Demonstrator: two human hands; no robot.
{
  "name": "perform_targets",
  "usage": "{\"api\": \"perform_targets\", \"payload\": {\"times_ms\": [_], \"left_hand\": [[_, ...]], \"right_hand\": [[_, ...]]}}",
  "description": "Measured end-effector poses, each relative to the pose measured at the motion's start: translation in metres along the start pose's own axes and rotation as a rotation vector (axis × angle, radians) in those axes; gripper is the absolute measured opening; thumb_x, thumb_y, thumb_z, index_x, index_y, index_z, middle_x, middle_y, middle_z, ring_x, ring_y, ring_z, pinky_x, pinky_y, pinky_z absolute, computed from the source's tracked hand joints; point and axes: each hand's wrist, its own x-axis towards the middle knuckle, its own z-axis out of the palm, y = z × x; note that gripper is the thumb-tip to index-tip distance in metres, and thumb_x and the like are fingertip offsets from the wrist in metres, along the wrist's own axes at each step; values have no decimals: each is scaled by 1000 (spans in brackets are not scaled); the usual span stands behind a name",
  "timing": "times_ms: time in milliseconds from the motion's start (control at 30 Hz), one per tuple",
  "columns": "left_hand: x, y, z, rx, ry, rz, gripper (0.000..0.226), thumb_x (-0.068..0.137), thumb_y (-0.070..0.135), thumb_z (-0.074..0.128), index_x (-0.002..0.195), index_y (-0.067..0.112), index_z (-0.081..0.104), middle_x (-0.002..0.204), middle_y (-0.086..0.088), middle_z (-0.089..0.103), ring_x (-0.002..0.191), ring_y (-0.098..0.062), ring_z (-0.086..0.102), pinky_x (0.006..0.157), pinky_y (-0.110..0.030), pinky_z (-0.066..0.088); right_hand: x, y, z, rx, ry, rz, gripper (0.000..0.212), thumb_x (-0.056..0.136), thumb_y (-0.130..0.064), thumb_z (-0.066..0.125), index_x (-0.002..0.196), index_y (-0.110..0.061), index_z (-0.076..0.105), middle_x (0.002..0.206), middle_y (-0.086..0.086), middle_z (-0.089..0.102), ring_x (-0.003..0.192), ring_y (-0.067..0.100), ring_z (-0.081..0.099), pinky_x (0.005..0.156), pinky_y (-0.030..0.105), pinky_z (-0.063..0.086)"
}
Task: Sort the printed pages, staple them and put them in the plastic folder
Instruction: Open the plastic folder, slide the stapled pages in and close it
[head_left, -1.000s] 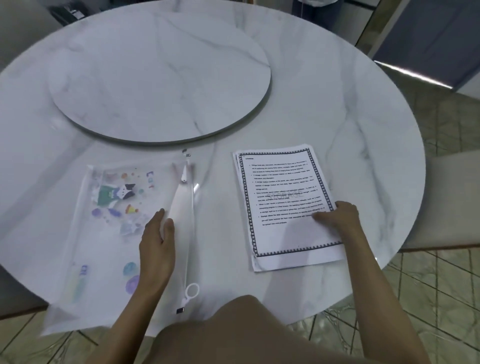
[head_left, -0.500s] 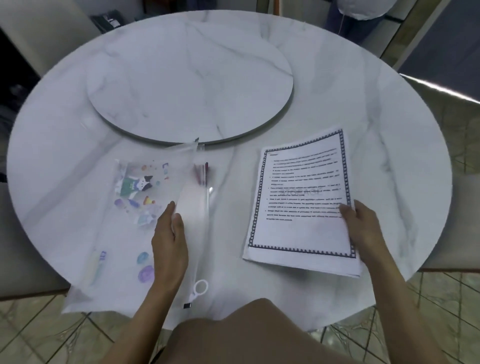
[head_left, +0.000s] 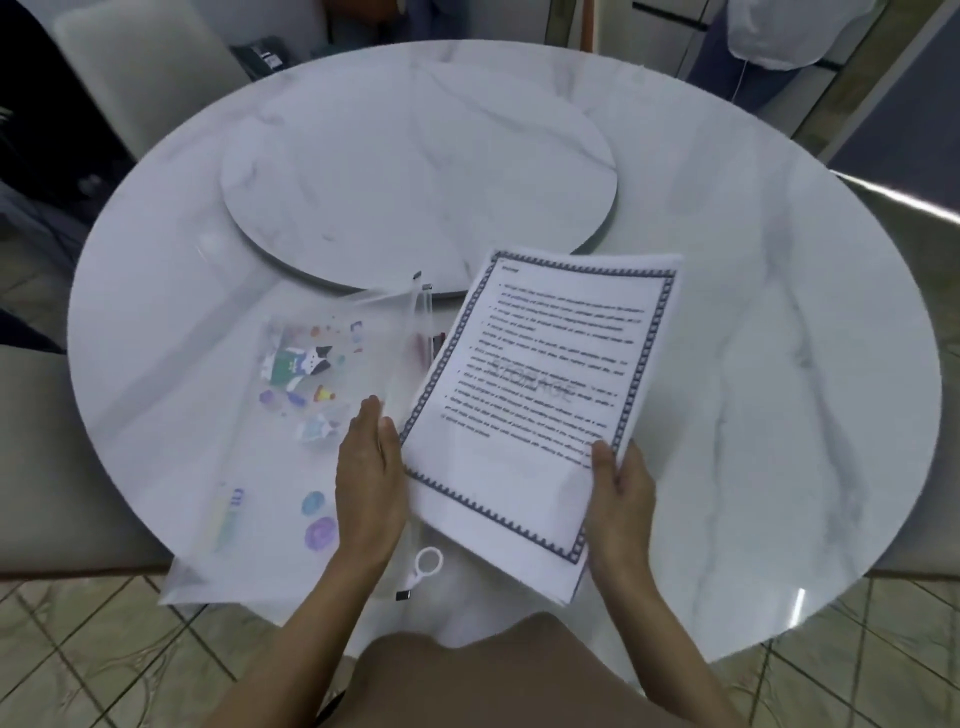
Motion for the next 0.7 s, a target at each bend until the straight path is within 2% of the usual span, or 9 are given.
{"api": "perform_targets", "payload": {"times_ms": [100, 200, 267, 400, 533, 700], "left_hand": [[3, -3, 1, 32, -21, 1, 47, 100, 32, 27, 142, 12, 34, 149, -4, 36, 139, -20, 30, 114, -29, 19], [5, -8, 4, 63, -59, 7, 49, 100, 33, 26, 143, 11, 33, 149, -5, 35, 139, -20, 29, 114, -31, 20], [7, -10, 7, 83, -72, 14, 49, 100, 32, 26, 143, 10, 33, 149, -6, 35, 139, -21, 29, 113, -32, 21], [11, -11, 13, 125, -99, 2, 51, 99, 34, 25, 144, 9, 29, 151, -6, 32, 141, -21, 25, 115, -33, 19], [14, -14, 18, 162, -123, -14, 52, 99, 35, 24, 145, 11, 27, 152, -5, 29, 143, -21, 21, 116, -34, 16], [14, -16, 21, 183, -159, -18, 52, 99, 35, 25, 146, 12, 24, 154, -3, 25, 144, -20, 16, 116, -32, 14]], "right_hand": [[-4, 3, 4, -10, -114, 25, 19, 97, -19, 42, 98, -32, 56, 97, -12, 64, 92, 6, 62, 81, 24, 50], [13, 3, -2, -19, -182, 92, 16, 96, -17, 43, 103, -23, 57, 102, -1, 66, 94, 15, 63, 83, 28, 50], [28, 1, -10, -20, -225, 122, 16, 96, -15, 45, 99, -23, 58, 101, 2, 66, 92, 17, 64, 83, 31, 51], [42, 1, -23, 7, -316, 182, 17, 96, -17, 44, 98, -25, 59, 95, -9, 68, 85, 7, 66, 76, 24, 55], [46, 10, -26, 21, -356, 231, 18, 95, -17, 46, 96, -25, 62, 99, -6, 69, 93, 16, 67, 85, 35, 54], [51, 23, -29, 1, -422, 309, 19, 96, -18, 45, 96, -27, 61, 96, -8, 70, 84, 10, 70, 77, 29, 58]]}}
